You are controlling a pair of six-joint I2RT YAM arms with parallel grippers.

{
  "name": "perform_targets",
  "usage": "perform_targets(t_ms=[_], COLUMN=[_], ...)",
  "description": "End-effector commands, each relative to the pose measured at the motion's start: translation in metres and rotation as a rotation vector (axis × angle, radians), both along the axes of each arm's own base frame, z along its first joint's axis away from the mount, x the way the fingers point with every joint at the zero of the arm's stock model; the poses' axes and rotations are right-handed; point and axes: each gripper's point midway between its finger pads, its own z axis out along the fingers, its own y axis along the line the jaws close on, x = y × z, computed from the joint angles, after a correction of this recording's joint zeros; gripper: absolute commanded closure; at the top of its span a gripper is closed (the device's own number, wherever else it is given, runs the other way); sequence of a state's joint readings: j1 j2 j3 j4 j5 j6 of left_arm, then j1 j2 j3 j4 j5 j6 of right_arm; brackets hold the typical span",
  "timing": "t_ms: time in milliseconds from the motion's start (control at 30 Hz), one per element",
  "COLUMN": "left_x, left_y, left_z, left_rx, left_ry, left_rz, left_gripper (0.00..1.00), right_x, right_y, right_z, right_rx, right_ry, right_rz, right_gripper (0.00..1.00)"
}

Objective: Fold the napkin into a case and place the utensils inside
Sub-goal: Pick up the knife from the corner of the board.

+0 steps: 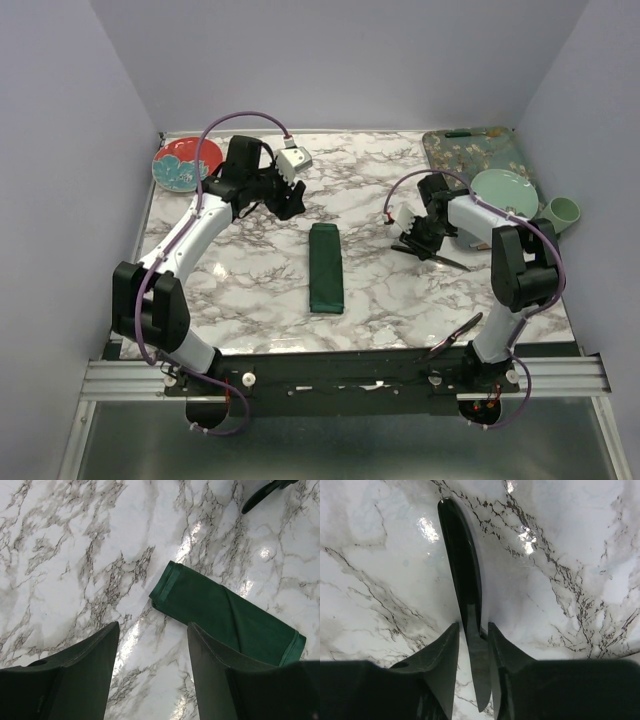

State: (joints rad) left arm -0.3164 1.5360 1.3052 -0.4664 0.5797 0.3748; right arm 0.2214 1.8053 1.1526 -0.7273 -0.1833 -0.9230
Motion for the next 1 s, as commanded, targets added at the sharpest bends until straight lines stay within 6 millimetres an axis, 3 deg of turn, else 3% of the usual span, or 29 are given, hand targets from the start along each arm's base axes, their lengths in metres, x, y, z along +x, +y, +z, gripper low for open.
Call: perform_targets(t_ms=[0,67,100,167,300,467,567,800,833,867,967], left_x=[0.004,0.007,0.008,0.009,0.009,0.003,0.0,-0.017,-0.022,-0.026,-0.045], left_y=[-0.002,-0.002,-0.003,-0.003,-0.003,-0.005,-0.009,-0.051,-0.066,-0.068,-0.096], left_z=[-0.006,-0.006,-0.004,-0.004,0.0,0.011,0.016,0.027,0.042,0.031,0.037], left_rx=[0.011,0.012,0.011,0.009,0.015,0.025,0.06,0.176,0.16,0.188,0.198], left_ry=[0.022,0.018,0.015,0.01,-0.011,-0.075,-0.151,-0.517,-0.619,-0.669,-0.897], left_rz=[0.011,0.011,0.011,0.009,-0.004,-0.058,-0.115,-0.342,-0.374,-0.411,-0.521], left_gripper=[0.34,0.34,0.34,0.34,0.34,0.32,0.31,0.21,0.2,0.19,0.19], right_x=[0.004,0.004,0.005,0.003,0.001,0.011,0.005,-0.006,-0.008,-0.011,-0.017], right_y=[-0.005,-0.004,-0.004,-0.003,0.012,0.049,0.068,0.121,0.126,0.136,0.152], right_z=[-0.017,-0.019,-0.017,-0.018,0.006,0.07,0.1,0.162,0.167,0.179,0.197], right_rx=[-0.046,-0.052,-0.052,-0.048,0.041,0.24,0.352,0.698,0.733,0.803,0.924], right_ry=[0.014,0.026,0.032,0.055,0.072,0.064,0.111,0.322,0.373,0.422,0.567], right_rz=[0.057,0.066,0.06,0.042,0.002,-0.073,-0.113,-0.242,-0.284,-0.28,-0.329], right_gripper=[0.71,0.84,0.99,0.99,0.99,0.99,0.99,0.99,0.99,0.99,0.99])
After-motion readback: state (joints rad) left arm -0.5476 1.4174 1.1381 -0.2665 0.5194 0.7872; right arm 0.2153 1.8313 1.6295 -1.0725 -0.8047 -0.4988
